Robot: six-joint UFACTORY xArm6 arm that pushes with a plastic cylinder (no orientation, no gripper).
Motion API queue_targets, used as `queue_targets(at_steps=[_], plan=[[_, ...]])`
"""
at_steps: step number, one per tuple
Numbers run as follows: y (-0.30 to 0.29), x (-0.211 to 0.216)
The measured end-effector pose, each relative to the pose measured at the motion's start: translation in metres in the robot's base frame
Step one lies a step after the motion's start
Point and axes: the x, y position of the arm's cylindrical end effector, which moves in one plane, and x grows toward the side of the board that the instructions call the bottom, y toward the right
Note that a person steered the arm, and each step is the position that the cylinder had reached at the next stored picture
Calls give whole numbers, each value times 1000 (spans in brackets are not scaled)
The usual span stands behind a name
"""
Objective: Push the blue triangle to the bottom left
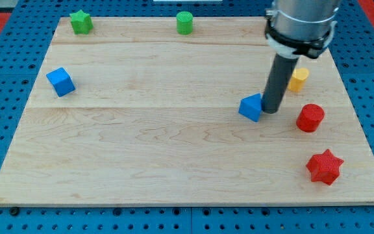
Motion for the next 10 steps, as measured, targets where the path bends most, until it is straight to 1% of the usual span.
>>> queue_targets(at_steps=[2,4,5,7,9,10], plan=[[-88,0],[-149,-23],[-181,-21],[-258,13],[-349,52],[-369,56]])
